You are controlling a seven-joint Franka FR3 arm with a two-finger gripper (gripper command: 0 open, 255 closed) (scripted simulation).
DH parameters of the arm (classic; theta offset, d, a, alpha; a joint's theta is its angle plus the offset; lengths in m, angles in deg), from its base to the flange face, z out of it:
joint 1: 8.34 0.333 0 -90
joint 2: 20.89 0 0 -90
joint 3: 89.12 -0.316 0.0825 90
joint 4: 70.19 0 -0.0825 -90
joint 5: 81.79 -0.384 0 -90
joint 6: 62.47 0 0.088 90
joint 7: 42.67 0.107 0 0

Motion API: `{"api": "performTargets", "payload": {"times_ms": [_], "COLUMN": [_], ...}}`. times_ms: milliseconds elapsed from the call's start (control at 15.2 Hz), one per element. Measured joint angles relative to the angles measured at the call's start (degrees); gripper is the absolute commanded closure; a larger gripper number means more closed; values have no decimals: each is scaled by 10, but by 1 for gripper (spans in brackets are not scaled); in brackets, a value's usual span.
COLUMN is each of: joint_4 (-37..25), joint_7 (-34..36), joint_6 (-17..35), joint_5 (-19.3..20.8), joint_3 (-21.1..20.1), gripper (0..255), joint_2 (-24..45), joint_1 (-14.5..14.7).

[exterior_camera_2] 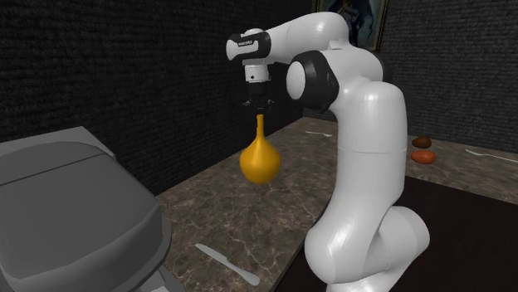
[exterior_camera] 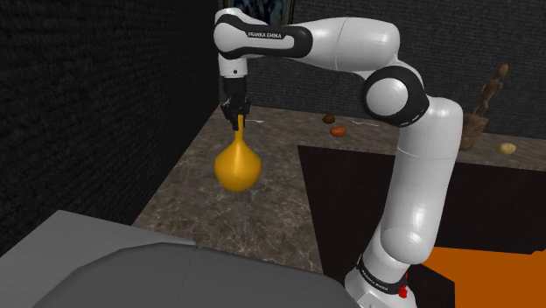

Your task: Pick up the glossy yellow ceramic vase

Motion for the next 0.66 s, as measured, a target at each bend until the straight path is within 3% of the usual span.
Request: {"api": "performTargets", "payload": {"times_ms": [660], "joint_4": [-109], "joint_7": [0], "joint_6": [-85], "joint_5": [2], "joint_3": [0], "gripper": [255], "joint_2": [24], "joint_1": [2]}}
